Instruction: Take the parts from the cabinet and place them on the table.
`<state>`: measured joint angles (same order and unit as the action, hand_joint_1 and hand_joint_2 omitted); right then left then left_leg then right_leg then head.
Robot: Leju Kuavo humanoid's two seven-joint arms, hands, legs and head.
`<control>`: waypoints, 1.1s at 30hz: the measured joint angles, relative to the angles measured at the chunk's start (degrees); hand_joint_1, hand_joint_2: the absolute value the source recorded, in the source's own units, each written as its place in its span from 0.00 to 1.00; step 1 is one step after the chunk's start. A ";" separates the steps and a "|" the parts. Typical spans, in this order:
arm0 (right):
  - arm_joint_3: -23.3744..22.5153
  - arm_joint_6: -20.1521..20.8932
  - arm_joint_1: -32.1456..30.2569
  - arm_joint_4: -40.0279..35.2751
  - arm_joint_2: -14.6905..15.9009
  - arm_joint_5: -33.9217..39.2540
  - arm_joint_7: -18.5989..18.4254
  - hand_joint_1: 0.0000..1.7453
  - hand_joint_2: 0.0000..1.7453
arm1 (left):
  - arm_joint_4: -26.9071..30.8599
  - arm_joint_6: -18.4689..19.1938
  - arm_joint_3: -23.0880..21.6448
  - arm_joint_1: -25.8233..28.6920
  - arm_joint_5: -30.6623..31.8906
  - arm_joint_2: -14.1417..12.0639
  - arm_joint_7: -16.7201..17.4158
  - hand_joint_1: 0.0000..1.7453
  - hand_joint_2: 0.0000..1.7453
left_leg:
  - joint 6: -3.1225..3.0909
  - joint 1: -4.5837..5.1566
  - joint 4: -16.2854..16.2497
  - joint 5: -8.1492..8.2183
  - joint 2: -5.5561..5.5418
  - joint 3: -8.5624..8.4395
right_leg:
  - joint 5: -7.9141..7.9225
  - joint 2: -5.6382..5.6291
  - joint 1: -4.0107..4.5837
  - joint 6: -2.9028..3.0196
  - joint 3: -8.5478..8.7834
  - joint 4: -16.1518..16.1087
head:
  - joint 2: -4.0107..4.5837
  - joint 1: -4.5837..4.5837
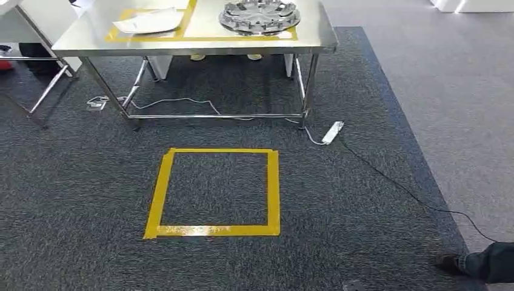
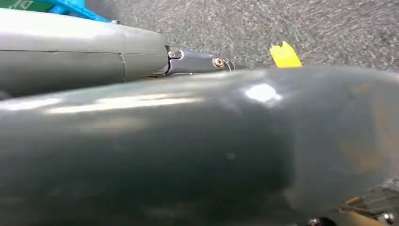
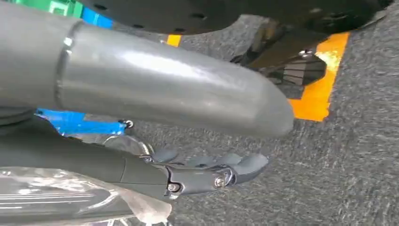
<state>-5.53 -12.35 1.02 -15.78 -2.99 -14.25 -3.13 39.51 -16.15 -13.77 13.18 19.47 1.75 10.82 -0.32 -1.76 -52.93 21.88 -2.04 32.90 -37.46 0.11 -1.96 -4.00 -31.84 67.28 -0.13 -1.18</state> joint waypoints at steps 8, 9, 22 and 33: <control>0.11 0.09 0.01 0.11 -0.44 -0.07 0.00 0.00 0.00 | 1.71 0.44 -0.72 1.00 0.31 -0.68 0.46 0.00 0.00 | 3.47 -0.87 -3.76 0.39 -3.89 2.37 | 4.84 -1.61 -0.54 2.54 4.72 -9.94 | 0.00 0.57; 0.11 0.09 0.14 0.11 -0.44 -0.09 0.00 0.00 0.00 | 1.75 0.59 -0.74 1.21 0.31 -0.77 0.55 0.00 0.00 | 3.16 -0.77 -5.03 1.81 -2.03 2.88 | 5.02 -1.06 -0.34 2.89 4.66 -9.94 | -0.02 0.90; 1.22 -3.72 0.92 0.24 -0.44 -3.34 0.09 0.00 0.00 | 0.57 0.00 -0.85 -0.31 0.15 -0.96 -2.01 0.00 0.00 | -0.79 2.62 -6.39 6.27 6.01 -0.08 | 4.65 8.32 1.95 2.49 5.17 -10.22 | -0.02 1.22; 3.04 -2.08 0.95 0.22 -0.42 -5.33 0.70 0.00 0.00 | -7.82 1.64 -0.83 -4.20 -0.85 -1.71 -9.68 0.00 0.00 | -2.10 2.63 -5.15 4.73 -2.61 -0.27 | 7.06 -2.73 2.16 3.35 0.64 -5.93 | 0.00 0.50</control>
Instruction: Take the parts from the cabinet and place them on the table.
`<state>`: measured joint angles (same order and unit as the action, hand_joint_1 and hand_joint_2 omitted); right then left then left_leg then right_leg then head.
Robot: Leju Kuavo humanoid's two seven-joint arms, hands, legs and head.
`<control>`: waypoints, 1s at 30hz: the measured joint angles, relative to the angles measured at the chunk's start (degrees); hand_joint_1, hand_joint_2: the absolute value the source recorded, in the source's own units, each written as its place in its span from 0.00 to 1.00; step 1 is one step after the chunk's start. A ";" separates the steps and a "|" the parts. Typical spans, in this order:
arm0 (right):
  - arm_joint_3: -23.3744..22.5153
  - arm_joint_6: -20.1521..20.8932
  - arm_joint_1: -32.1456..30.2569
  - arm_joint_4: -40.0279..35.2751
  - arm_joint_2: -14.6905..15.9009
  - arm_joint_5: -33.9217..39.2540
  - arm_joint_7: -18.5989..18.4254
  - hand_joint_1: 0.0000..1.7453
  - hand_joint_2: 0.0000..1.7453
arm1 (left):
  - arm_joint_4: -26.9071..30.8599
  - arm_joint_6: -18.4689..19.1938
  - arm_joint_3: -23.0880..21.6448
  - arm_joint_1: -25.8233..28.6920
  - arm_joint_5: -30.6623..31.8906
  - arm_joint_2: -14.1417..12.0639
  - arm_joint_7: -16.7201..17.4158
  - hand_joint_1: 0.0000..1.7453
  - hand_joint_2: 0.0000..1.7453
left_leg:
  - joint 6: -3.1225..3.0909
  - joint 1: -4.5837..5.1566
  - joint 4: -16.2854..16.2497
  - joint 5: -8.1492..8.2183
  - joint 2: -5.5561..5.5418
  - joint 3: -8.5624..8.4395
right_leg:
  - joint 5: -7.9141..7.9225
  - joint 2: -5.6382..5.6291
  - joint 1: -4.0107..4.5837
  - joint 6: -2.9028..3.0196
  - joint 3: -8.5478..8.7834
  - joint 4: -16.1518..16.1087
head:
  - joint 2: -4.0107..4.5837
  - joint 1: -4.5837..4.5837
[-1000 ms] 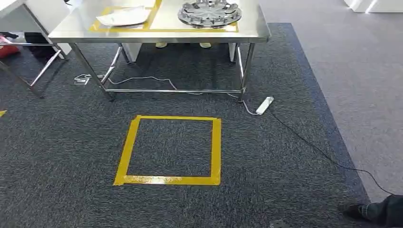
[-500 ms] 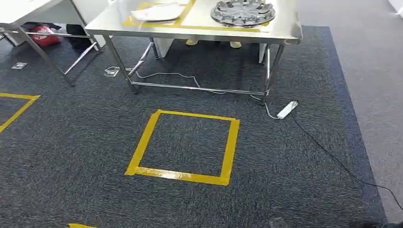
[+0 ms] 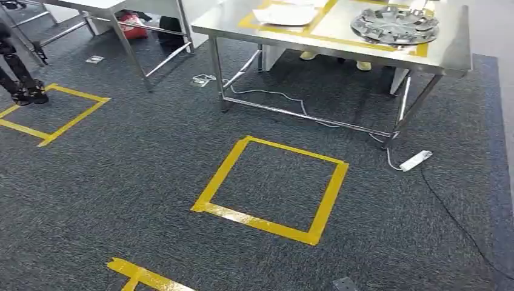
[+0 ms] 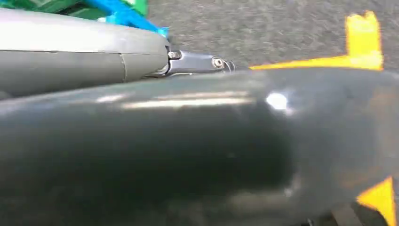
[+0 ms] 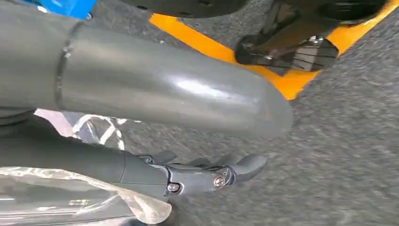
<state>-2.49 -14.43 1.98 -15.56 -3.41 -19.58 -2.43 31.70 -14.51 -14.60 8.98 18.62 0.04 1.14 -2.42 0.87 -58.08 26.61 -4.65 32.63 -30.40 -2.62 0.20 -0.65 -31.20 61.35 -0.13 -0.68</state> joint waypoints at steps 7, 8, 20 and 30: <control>0.66 -0.33 0.14 0.00 0.13 -0.35 0.09 0.00 0.00 | -7.04 -0.88 -0.26 -2.87 -0.77 0.40 -3.24 0.00 0.00 | 2.12 0.01 -1.73 0.81 0.20 1.86 | 1.40 0.66 -0.51 1.51 3.29 -6.56 | 0.00 0.26; 0.81 -0.81 0.02 0.00 0.13 -0.50 0.07 0.00 0.00 | -7.81 -0.94 -0.26 -3.30 -0.87 0.37 -3.48 0.00 0.00 | 2.61 -0.30 -5.26 3.33 2.08 3.54 | 1.50 1.65 -0.55 1.69 3.35 -6.76 | 0.00 0.79; 1.22 -3.93 0.58 0.00 0.46 -0.98 0.33 0.00 0.00 | -14.49 -4.00 -0.07 -6.11 -3.02 1.77 -5.01 0.00 0.00 | 3.64 -2.85 -0.78 1.66 6.22 -0.28 | -0.64 9.78 -2.34 -3.12 4.86 -5.56 | 0.00 0.59; 1.33 -3.89 -0.08 0.00 0.37 -0.79 0.98 0.00 0.00 | -15.22 -5.07 -0.02 -6.53 -2.73 3.37 -3.96 0.00 0.00 | 1.43 -0.75 -0.54 1.45 -0.88 -0.68 | 0.13 0.56 0.02 0.73 -2.47 2.36 | -0.02 -0.09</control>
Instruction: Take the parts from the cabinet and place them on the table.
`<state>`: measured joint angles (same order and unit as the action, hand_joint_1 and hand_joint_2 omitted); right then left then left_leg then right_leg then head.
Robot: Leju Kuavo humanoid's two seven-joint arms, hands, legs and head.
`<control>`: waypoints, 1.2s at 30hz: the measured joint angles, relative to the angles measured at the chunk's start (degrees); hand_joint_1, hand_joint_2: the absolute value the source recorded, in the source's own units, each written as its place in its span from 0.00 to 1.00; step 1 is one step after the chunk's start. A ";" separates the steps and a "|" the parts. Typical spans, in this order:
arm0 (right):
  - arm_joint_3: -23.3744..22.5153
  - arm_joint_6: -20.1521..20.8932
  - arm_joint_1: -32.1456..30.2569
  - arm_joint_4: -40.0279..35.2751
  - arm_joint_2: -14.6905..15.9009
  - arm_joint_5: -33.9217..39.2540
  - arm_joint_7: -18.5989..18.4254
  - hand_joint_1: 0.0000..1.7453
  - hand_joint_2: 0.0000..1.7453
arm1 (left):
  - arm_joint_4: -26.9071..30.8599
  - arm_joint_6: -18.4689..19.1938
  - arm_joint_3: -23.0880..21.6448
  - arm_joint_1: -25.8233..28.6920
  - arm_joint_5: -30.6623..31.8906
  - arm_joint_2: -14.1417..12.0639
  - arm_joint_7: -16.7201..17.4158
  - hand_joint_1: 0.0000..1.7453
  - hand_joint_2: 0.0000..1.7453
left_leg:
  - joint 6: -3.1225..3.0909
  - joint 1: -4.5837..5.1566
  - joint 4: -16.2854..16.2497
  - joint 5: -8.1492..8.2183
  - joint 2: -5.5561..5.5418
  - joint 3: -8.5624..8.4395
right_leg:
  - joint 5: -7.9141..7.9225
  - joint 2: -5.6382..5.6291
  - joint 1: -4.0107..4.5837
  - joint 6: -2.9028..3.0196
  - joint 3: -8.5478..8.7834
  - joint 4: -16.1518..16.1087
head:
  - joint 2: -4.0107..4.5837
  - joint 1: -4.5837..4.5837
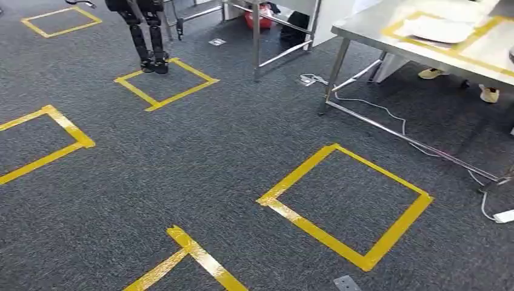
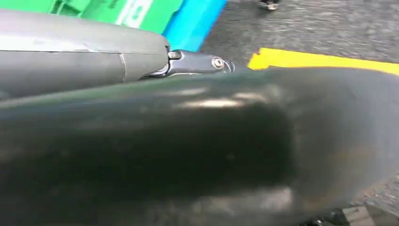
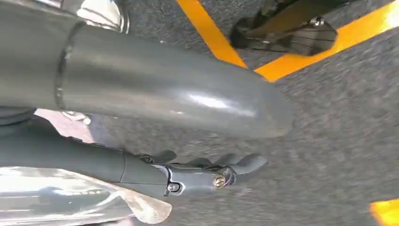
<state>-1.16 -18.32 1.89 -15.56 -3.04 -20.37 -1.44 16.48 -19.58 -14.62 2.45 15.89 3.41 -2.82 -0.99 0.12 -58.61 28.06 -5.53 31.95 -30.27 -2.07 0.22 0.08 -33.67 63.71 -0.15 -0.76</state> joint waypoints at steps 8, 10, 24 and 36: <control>0.00 -0.55 0.02 0.00 0.22 -0.42 0.11 0.00 0.00 | -0.26 0.00 0.02 -0.12 0.18 0.57 -0.15 0.00 0.00 | 1.64 0.05 -3.24 2.11 2.93 2.55 | 1.90 -0.07 -0.20 1.22 4.37 -8.33 | 0.02 0.31; -0.02 -0.61 -0.23 0.02 0.22 -0.70 0.02 0.00 0.00 | -0.26 0.00 0.02 -0.41 0.35 0.57 -0.17 0.00 0.00 | 2.34 -0.28 -11.91 6.31 4.59 6.84 | 1.68 2.23 -0.16 1.23 4.49 -8.29 | 0.02 0.33; 1.07 1.03 0.71 0.09 1.18 -2.89 -0.15 0.00 0.00 | 4.92 1.25 -0.15 2.92 1.09 0.17 4.11 0.00 0.00 | -0.10 -0.89 1.23 -1.35 6.04 0.43 | -5.30 3.29 -0.78 -2.08 2.20 -0.09 | 0.02 -0.68; 1.42 -0.94 0.14 0.33 1.14 -2.62 -1.16 0.00 0.00 | 10.01 2.23 -0.77 5.43 1.51 -0.29 7.59 0.00 0.00 | 2.24 -1.08 1.03 -2.60 -3.34 1.96 | 0.16 -2.05 -1.15 -1.19 4.31 -6.31 | 0.02 -0.70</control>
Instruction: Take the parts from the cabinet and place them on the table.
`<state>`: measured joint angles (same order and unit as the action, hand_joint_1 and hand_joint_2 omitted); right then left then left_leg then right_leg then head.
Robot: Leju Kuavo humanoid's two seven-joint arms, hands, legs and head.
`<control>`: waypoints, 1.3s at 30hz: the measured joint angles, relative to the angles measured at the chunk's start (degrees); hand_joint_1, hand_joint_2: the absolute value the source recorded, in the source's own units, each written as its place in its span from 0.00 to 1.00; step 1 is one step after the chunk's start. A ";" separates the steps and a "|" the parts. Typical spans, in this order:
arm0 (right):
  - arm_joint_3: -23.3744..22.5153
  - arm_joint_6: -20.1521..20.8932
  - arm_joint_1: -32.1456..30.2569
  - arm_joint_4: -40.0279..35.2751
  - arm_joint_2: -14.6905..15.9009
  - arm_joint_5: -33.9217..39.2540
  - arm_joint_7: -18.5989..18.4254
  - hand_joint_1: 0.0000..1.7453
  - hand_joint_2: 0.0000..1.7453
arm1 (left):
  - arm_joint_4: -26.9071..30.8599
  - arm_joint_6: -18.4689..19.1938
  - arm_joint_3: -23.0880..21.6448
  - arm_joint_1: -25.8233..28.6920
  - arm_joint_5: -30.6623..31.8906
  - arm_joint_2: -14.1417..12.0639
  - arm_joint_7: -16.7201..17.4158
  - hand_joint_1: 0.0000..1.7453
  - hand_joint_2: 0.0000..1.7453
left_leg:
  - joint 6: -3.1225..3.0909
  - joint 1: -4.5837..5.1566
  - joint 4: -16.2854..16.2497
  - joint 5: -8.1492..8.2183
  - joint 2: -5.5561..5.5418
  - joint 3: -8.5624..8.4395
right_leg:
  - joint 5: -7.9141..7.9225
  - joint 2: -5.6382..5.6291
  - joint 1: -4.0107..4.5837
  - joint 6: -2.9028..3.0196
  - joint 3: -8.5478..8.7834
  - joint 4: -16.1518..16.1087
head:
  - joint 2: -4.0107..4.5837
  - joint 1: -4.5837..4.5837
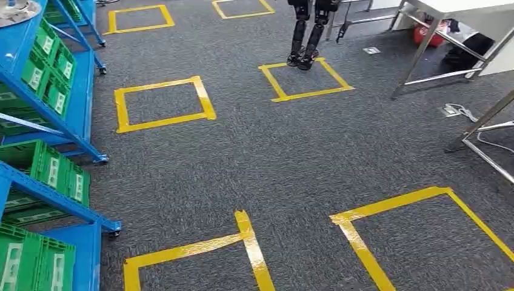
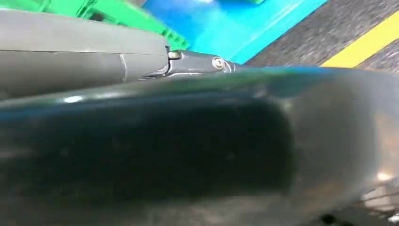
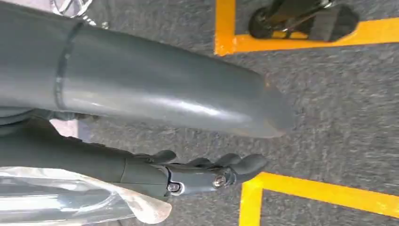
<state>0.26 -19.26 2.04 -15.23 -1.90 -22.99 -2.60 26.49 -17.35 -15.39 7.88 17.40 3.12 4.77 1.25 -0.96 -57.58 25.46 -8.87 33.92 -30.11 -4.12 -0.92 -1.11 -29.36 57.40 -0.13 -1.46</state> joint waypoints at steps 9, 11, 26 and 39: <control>0.04 -0.46 0.15 0.00 -0.41 -0.83 -0.11 0.00 0.00 | 8.19 0.57 -1.70 3.48 -0.06 -1.40 4.21 0.00 0.00 | 0.14 0.42 -10.45 4.73 8.89 2.72 | -0.10 8.65 0.66 1.56 0.35 -0.62 | 0.00 0.44; 0.04 -0.61 0.29 0.00 -0.46 -1.00 -0.17 0.00 0.00 | 9.59 0.50 -2.07 3.95 -0.37 -1.86 4.74 0.00 0.00 | -0.71 1.03 -1.33 2.26 13.79 -2.53 | -0.39 9.79 0.83 1.26 0.91 -0.63 | 0.00 0.44; 0.11 -0.85 0.72 -0.07 -0.66 -1.97 -0.76 0.00 0.00 | 11.78 -0.48 -4.81 4.37 -2.34 -2.69 4.89 0.00 0.00 | -2.50 0.55 0.32 1.51 4.42 -2.58 | -0.63 3.14 -0.26 -1.42 -4.09 7.02 | 0.00 0.04; 1.03 1.53 1.05 0.07 0.61 -2.86 -0.20 0.00 0.00 | 11.62 -1.25 -7.10 3.38 -4.41 -2.99 3.95 0.00 0.00 | 0.33 0.37 -17.18 8.49 8.29 6.24 | 0.15 6.98 0.33 1.13 -1.01 0.46 | 0.00 0.74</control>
<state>1.29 -17.73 3.08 -15.17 -1.29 -25.86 -2.80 38.12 -18.60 -22.49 11.27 12.98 0.13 8.72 1.58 -0.59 -74.76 33.95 -0.58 40.16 -29.96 2.86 -0.59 0.02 -30.37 57.86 -0.13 -0.72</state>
